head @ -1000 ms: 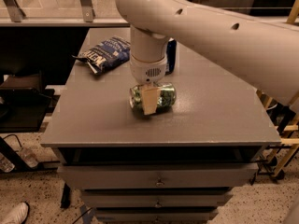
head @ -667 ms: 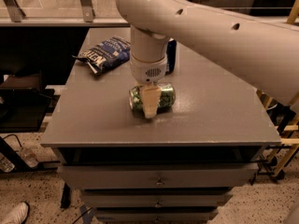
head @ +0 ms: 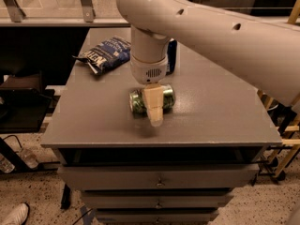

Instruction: Knock green can over

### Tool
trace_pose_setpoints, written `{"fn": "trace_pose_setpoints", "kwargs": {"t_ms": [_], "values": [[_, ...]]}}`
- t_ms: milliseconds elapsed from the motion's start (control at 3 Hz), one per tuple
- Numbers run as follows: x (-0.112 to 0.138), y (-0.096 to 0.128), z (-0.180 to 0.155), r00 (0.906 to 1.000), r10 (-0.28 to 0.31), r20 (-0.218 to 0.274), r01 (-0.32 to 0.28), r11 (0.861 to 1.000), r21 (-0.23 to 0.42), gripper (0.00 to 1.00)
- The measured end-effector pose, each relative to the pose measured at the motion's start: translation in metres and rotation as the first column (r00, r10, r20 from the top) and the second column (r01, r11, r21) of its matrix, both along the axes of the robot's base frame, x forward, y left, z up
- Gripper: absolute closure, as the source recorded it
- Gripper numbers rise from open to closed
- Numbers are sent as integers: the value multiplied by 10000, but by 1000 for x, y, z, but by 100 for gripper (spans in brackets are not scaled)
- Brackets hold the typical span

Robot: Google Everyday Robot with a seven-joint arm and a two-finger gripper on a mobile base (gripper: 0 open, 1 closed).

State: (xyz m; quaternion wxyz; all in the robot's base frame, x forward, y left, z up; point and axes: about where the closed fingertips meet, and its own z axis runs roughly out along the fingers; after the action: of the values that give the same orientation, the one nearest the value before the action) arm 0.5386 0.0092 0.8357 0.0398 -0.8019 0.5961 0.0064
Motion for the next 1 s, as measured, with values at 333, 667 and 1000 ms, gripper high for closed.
{"fn": "trace_pose_setpoints", "kwargs": {"t_ms": [333,667,1000], "values": [[0,-4,2,9997,-104,205,98,9995,300,0],[-1,-21,13,9968,-474,651,429,9967,691,0],[1,-46,30,9881,-946,1213,865,9937,710,0]]}}
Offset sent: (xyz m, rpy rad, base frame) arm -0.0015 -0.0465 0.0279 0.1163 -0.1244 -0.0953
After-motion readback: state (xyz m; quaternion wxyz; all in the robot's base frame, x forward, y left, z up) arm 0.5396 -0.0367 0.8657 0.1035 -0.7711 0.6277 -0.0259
